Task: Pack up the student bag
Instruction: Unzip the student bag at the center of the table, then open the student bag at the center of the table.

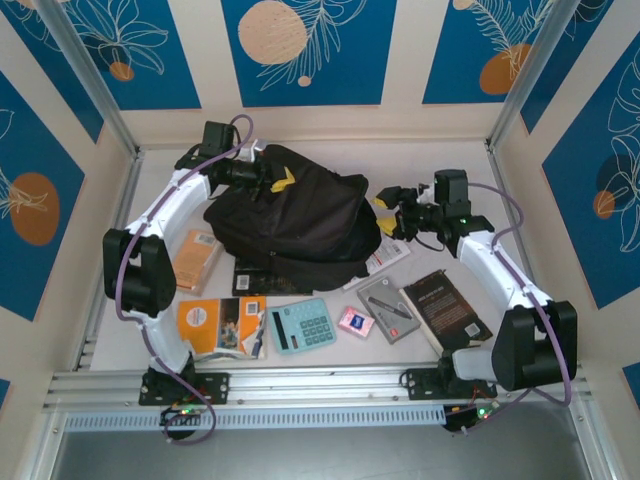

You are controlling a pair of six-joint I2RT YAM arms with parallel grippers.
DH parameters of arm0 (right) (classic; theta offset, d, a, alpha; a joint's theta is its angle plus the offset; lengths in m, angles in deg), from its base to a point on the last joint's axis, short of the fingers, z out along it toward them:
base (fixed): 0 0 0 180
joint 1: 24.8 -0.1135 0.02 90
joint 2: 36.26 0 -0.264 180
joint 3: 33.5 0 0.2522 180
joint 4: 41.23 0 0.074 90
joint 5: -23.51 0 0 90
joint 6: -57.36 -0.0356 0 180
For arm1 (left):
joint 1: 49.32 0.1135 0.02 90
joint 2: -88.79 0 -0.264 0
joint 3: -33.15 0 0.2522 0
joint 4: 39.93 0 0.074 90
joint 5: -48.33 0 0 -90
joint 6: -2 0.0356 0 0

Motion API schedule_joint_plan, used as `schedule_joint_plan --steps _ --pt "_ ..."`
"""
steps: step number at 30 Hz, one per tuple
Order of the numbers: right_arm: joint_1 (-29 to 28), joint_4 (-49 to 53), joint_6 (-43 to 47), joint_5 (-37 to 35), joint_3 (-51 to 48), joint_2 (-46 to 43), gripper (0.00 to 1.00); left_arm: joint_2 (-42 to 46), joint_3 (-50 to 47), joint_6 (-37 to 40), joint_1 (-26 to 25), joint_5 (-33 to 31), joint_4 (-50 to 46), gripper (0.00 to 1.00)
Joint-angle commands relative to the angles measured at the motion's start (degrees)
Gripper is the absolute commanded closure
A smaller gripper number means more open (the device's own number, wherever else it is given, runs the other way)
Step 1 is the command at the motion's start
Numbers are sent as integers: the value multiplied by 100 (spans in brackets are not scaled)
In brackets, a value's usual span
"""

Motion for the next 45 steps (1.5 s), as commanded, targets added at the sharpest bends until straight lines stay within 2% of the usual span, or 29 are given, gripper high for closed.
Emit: schedule_joint_plan --steps 1,6,11,19,21,23,28,30,33,36,40,42,45 --pt "128 -279 -236 191 -208 -291 40 281 103 64 48 161 22 100" --pt "64 -291 192 285 36 -336 36 270 110 46 45 155 14 100" --pt "-244 630 1114 205 914 -53 31 276 85 57 44 155 2 100" --pt "-648 1011 1528 332 1544 435 33 317 66 148 36 103 -123 100" --pt "-736 1231 1678 345 1717 577 38 325 74 202 33 69 -203 100" --pt "-820 1495 1839 344 1899 716 47 333 76 231 35 28 -249 100" --pt "-908 1626 1872 255 1967 766 87 325 174 404 27 -159 -519 100" --pt "-913 1657 1816 202 1980 750 100 331 363 677 -16 -439 -889 87" --pt "-917 1716 1624 189 2011 776 100 402 729 1214 -209 -1148 -1579 67" --pt "-963 1796 1371 59 2066 829 100 580 1004 1578 -620 -2192 -2194 56" --pt "-1038 1990 1030 -50 2215 975 100 781 1386 2083 -1507 -3655 -3013 43" --pt "-1087 2069 763 -85 2272 1060 100 831 1621 2436 -2094 -4249 -3247 23" --pt "-1144 2113 447 -41 2407 1192 100 817 1806 2747 -2741 -4819 -3416 19"
